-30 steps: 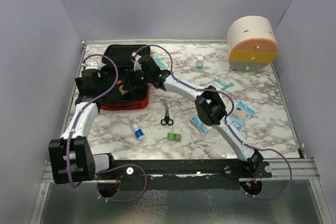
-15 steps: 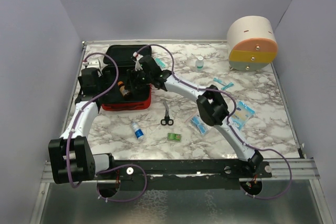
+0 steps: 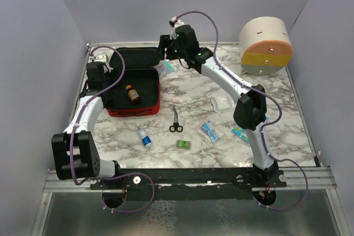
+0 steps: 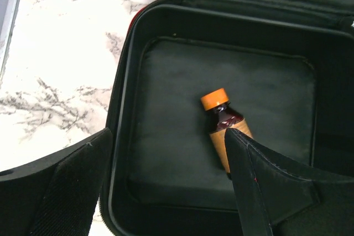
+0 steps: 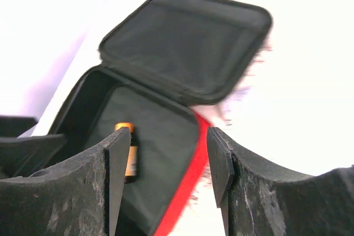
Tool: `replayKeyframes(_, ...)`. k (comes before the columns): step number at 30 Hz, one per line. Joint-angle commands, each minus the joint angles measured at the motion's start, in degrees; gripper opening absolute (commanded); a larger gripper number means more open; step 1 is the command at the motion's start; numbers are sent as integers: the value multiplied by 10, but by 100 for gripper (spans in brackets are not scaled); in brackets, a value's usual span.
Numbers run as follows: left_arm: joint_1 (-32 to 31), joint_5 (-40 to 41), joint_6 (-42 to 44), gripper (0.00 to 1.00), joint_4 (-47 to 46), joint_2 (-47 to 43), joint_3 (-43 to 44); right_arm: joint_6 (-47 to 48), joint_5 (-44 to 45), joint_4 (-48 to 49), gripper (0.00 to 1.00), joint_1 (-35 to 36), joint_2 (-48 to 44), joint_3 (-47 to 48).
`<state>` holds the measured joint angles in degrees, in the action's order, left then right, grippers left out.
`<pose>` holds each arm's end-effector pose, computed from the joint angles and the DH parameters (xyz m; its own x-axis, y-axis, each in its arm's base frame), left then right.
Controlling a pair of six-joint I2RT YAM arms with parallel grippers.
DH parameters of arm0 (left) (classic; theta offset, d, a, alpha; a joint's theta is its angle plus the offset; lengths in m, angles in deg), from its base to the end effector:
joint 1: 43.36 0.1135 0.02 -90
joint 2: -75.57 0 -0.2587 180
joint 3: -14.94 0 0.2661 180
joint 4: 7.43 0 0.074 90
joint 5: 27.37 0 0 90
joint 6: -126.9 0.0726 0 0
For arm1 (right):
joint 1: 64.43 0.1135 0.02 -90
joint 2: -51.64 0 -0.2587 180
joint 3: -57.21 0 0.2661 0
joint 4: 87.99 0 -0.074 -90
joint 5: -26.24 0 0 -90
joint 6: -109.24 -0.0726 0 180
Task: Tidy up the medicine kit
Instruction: Place the pill bottle in the medicine box.
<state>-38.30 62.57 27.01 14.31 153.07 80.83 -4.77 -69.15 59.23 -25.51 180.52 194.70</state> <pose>0.3458 0.0305 0.2319 -0.5245 -0.2189 -0.8228 -0.1801 0.9730 -0.1440 0.4461 0.3690 0.2948 -0.5726 0.0583 -0.8177 -0.5026 0.7630 0.4064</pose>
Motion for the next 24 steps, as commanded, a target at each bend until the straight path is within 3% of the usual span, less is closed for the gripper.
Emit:
replayKeyframes(1, -7, -32, -17, 85, 8, 22, 42, 26, 93, -93, 58, -59, -32, -4)
replayKeyframes(6, -8, -32, -15, 85, 9, 42, 65, 49, 142, -15, 58, -123, -113, -168)
replayKeyframes(11, -31, -37, -4, 85, 7, 65, 66, 48, 145, 40, 58, -133, -159, -279)
replayKeyframes(16, -63, -22, -16, 84, 26, 73, 56, 33, 149, 47, 58, -133, -174, -314)
replayKeyframes(24, -68, -1, -114, 80, 73, 114, 46, 32, 163, 38, 58, -133, -179, -314)
